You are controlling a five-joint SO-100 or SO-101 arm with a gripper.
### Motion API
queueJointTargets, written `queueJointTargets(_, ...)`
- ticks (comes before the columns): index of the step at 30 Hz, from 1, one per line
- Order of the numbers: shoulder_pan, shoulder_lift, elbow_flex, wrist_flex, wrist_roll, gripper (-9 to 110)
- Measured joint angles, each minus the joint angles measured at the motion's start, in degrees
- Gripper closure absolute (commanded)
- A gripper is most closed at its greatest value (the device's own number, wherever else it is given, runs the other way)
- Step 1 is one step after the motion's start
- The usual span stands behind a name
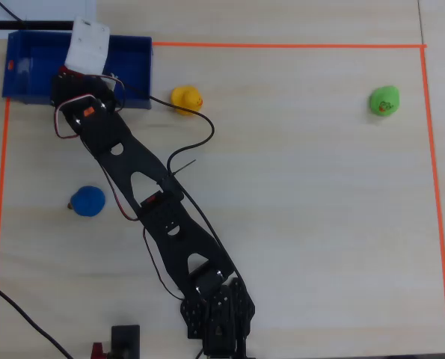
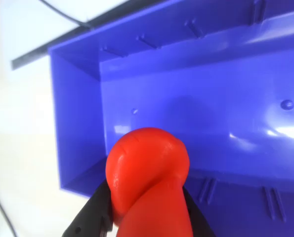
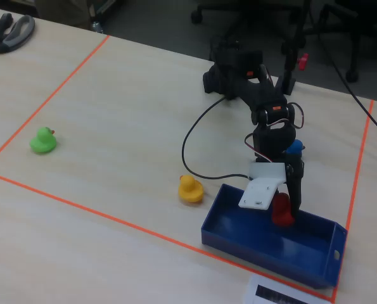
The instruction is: Grasp red duck and put it into box.
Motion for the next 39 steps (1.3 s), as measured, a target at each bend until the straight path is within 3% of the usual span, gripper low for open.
queueJointTargets(4,1.58,0.00,0.00,0.00,-0.79,92)
queueJointTargets(11,4.22,0.00,-0.09,0.09,-1.58,72)
queueJointTargets(16,5.36,0.00,-2.29,2.55,-2.64,70)
queueJointTargets(18,6.06,0.00,-2.46,3.34,-2.64,73)
queueJointTargets(22,7.82,3.16,-1.41,6.33,-2.64,101)
queueJointTargets(23,8.17,5.62,0.09,6.86,-2.64,101)
queueJointTargets(31,10.55,38.32,26.02,7.29,-4.75,101)
queueJointTargets(39,15.38,76.46,65.65,3.08,-15.12,101)
